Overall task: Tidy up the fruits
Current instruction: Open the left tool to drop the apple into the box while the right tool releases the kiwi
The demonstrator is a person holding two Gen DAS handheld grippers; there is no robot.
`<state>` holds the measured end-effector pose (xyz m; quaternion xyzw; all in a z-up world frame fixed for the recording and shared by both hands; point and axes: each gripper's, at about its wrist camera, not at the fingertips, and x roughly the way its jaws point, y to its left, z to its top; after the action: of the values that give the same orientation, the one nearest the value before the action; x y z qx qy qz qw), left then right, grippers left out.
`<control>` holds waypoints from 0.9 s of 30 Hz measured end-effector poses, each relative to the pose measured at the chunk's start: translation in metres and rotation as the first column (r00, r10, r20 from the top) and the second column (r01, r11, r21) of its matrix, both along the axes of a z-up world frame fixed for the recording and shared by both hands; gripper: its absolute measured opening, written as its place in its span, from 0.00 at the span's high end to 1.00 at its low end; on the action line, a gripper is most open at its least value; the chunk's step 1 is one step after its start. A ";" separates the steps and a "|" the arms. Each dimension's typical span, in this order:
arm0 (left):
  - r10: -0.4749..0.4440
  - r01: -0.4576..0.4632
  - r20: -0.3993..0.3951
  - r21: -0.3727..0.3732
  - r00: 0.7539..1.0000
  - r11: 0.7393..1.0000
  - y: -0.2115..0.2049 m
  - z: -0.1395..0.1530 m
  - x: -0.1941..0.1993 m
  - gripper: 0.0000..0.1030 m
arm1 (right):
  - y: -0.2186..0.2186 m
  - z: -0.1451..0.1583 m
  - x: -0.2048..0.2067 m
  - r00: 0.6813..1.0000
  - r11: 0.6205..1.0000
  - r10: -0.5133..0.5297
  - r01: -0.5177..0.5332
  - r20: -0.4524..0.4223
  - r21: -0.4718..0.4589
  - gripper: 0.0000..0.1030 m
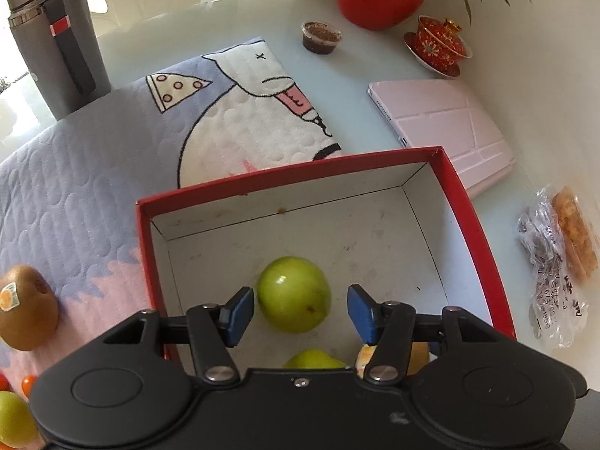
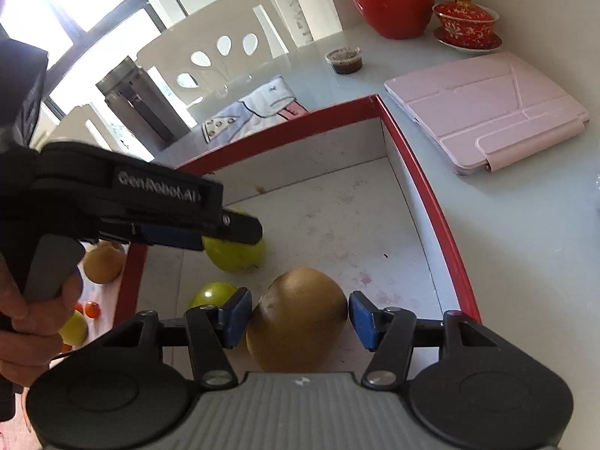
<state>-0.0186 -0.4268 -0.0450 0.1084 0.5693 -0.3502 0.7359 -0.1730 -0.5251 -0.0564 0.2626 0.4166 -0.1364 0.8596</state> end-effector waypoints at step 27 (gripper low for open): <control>0.079 -0.071 0.117 -0.075 0.990 0.995 0.086 0.062 0.009 0.26 | 0.020 0.035 -0.017 0.991 0.993 -0.120 0.121 0.052 -0.015 0.43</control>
<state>-0.0097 -0.3410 0.0166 0.0819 0.5149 -0.3350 0.7848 -0.1903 -0.5050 -0.0211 0.2829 0.3766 -0.1851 0.8625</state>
